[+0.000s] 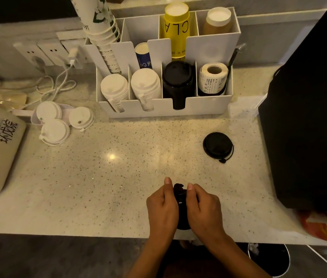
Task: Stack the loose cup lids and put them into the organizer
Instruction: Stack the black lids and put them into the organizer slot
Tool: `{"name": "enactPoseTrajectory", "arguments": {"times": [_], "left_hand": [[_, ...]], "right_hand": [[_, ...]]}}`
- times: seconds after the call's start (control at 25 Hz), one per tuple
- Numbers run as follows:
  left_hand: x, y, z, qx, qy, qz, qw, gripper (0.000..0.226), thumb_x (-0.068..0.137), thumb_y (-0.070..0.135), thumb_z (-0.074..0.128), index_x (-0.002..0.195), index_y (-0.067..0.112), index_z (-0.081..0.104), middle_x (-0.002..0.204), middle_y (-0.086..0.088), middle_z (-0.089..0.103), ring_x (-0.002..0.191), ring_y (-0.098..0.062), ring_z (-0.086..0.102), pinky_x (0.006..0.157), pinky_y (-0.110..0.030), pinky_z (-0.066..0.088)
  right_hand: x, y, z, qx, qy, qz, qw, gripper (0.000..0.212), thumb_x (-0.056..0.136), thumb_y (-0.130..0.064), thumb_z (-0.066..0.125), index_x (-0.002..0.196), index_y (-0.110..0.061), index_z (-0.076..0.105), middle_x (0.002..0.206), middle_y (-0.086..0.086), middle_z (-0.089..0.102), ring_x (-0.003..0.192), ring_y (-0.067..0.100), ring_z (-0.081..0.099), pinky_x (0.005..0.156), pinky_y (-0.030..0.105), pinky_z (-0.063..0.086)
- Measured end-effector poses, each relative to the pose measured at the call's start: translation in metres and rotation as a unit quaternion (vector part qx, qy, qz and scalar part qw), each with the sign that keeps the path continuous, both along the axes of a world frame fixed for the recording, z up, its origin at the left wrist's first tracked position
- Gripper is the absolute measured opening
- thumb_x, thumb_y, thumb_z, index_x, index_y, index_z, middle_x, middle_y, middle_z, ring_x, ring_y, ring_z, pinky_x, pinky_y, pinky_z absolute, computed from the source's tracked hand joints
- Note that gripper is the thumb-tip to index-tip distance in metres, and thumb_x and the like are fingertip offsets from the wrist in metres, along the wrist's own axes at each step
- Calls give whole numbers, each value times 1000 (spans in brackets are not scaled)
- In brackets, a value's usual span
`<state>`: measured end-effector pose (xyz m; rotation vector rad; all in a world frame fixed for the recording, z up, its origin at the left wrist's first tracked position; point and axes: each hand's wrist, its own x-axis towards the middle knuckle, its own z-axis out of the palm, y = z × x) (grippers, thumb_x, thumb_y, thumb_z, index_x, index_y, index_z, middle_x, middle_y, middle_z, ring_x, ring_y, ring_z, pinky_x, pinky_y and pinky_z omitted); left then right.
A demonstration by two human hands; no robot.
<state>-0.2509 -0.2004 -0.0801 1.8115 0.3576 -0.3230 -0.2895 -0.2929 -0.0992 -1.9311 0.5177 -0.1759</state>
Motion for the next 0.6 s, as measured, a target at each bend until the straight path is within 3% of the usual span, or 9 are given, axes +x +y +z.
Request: {"name": "enactPoseTrajectory", "arguments": {"times": [0.12,0.2,0.32,0.44,0.6], "left_hand": [[-2,1,11,-45,19,-26,998,58,97,55,43,55,18,58,54,-6,62,53,-12,60,53,-27,49],[-6,7,16,-84,27,-78,993,57,93,61,52,74,10,69,72,-14,71,68,-18,69,66,-31,56],[-19,22,20,-147,66,-145,976,32,85,51,69,102,25,75,101,-5,78,99,-19,75,87,-34,60],[-27,28,22,-157,74,-175,969,19,90,34,71,109,35,72,111,-1,77,106,-17,73,91,-35,59],[-31,28,25,-170,68,-153,971,20,92,31,69,112,33,70,114,-2,77,110,-18,72,86,-30,60]], "right_hand": [[2,-1,2,36,-5,-27,999,45,98,-47,44,62,-21,55,52,0,58,45,13,56,42,29,46],[4,-6,4,77,11,-59,995,43,100,-44,47,65,-21,58,57,1,62,47,12,57,46,30,48],[3,-16,4,106,18,-89,990,42,100,-42,47,67,-21,62,61,5,65,52,19,61,49,24,49],[1,-17,6,106,23,-91,990,44,101,-46,45,68,-25,64,63,0,68,56,11,65,52,16,51],[-2,-11,8,122,70,-105,985,58,88,-70,27,75,-29,66,71,-7,72,73,-1,70,62,13,52]]}}
